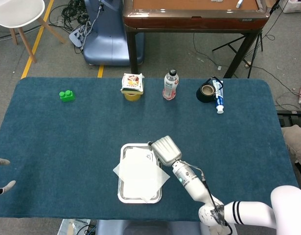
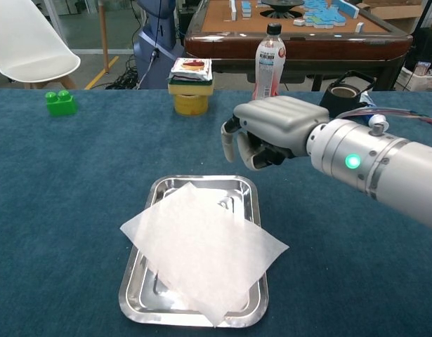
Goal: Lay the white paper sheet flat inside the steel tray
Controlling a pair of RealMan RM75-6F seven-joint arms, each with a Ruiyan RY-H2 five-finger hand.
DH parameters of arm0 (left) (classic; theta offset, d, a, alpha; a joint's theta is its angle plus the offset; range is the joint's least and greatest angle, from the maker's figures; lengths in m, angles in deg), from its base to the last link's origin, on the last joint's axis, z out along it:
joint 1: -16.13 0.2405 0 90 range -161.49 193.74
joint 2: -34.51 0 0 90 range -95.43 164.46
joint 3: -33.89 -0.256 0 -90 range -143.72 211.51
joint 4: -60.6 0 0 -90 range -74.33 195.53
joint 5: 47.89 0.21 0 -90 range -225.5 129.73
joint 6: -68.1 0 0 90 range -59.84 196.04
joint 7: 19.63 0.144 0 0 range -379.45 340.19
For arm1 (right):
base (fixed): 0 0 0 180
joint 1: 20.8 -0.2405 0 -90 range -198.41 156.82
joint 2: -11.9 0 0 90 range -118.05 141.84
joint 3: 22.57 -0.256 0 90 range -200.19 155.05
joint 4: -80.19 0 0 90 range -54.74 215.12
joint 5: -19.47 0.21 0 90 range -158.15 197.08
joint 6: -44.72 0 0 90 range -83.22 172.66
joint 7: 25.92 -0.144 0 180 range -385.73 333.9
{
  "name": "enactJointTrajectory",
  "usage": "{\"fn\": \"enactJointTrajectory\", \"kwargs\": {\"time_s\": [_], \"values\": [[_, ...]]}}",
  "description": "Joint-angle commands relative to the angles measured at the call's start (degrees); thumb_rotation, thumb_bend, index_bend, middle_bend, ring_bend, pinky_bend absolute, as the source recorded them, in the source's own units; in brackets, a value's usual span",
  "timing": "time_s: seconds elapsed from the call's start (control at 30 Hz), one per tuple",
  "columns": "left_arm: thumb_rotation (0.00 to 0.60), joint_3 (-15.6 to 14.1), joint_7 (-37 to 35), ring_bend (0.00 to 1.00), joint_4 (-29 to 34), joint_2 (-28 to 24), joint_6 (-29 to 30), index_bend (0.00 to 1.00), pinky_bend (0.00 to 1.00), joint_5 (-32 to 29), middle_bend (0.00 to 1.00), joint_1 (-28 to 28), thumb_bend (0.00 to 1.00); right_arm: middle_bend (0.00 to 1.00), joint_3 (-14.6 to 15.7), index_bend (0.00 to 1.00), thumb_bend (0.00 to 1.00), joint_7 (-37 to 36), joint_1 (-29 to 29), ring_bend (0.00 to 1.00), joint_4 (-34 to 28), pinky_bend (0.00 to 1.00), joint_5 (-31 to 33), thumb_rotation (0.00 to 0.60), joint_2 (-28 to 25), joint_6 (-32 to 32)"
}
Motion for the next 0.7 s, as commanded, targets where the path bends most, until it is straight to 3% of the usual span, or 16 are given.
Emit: {"fn": "enactJointTrajectory", "kwargs": {"time_s": [0.03, 0.27, 0.7], "values": [[0.600, 0.0, -0.1, 0.32, 0.0, -0.1, 0.1, 0.41, 0.47, 0.0, 0.38, 0.0, 0.01, 1.00, 0.5, 0.47, 0.98, 0.5, -1.8, 1.00, 1.9, 1.00, 0.1, 0.600, 0.6, 2.4], [0.600, 0.0, -0.2, 0.32, 0.1, -0.1, -0.1, 0.41, 0.47, 0.0, 0.38, 0.0, 0.01, 1.00, 1.5, 0.42, 0.99, -0.5, -4.6, 1.00, 5.9, 1.00, -0.3, 0.600, 2.4, 6.1], [0.600, 0.0, -0.9, 0.32, 0.1, -0.5, 0.1, 0.41, 0.47, -0.1, 0.38, 0.2, 0.01, 1.00, 2.3, 0.37, 0.99, -3.2, -6.8, 1.00, 12.7, 1.00, -1.8, 0.600, 8.2, 7.1]]}}
